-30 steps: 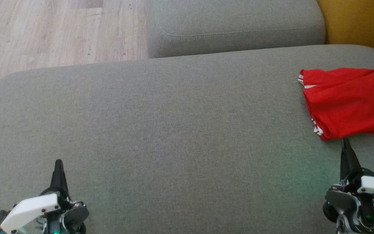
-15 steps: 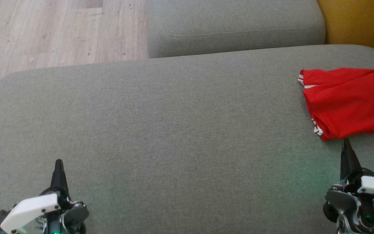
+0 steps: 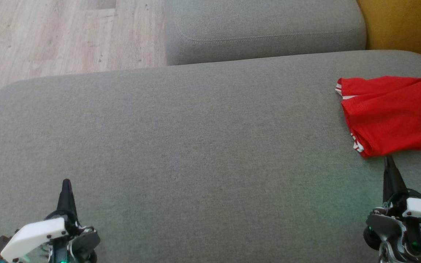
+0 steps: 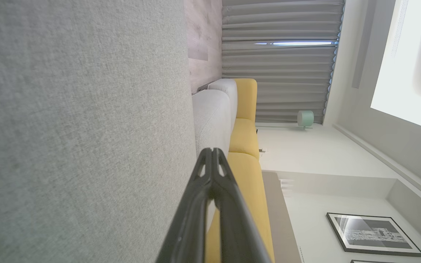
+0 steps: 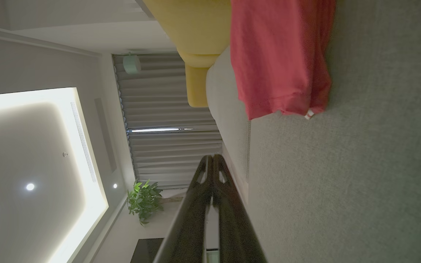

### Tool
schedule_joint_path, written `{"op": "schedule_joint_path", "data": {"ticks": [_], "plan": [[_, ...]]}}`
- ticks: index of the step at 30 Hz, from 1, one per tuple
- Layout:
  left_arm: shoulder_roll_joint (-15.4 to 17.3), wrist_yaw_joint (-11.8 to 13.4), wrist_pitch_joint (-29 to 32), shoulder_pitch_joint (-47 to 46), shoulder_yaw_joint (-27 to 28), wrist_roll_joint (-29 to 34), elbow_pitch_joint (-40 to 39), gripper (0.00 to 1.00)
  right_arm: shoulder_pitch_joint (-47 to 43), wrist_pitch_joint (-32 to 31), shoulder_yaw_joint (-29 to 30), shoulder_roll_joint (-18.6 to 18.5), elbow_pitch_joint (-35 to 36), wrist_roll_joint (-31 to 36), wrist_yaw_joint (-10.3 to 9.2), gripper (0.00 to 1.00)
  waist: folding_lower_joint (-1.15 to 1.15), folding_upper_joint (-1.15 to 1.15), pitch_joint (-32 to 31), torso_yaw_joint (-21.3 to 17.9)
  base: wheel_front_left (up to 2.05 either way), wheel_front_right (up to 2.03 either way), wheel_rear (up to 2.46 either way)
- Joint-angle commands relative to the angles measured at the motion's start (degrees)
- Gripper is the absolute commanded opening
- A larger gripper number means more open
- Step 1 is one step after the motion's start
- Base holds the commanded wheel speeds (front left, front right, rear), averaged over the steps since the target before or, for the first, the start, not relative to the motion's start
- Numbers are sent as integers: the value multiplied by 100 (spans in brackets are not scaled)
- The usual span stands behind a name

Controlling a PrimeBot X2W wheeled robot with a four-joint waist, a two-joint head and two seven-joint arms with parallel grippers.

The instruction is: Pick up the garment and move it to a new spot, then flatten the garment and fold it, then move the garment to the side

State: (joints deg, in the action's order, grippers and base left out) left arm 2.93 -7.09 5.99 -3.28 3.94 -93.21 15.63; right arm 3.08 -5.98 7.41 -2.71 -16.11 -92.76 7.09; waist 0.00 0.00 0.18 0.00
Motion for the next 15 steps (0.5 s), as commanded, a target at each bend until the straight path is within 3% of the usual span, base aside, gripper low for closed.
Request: {"op": "schedule_joint_path", "data": {"ticks": [1, 15], "plan": [[23, -40, 22, -287, 224, 76, -160, 0, 308, -33, -111, -36, 210, 42, 40, 0, 0, 0, 0, 0, 0, 0, 0], [18, -40, 27, -288, 231, 83, -160, 0, 309, -37, -106, -33, 210, 46, 40, 0, 0, 0, 0, 0, 0, 0, 0]]}}
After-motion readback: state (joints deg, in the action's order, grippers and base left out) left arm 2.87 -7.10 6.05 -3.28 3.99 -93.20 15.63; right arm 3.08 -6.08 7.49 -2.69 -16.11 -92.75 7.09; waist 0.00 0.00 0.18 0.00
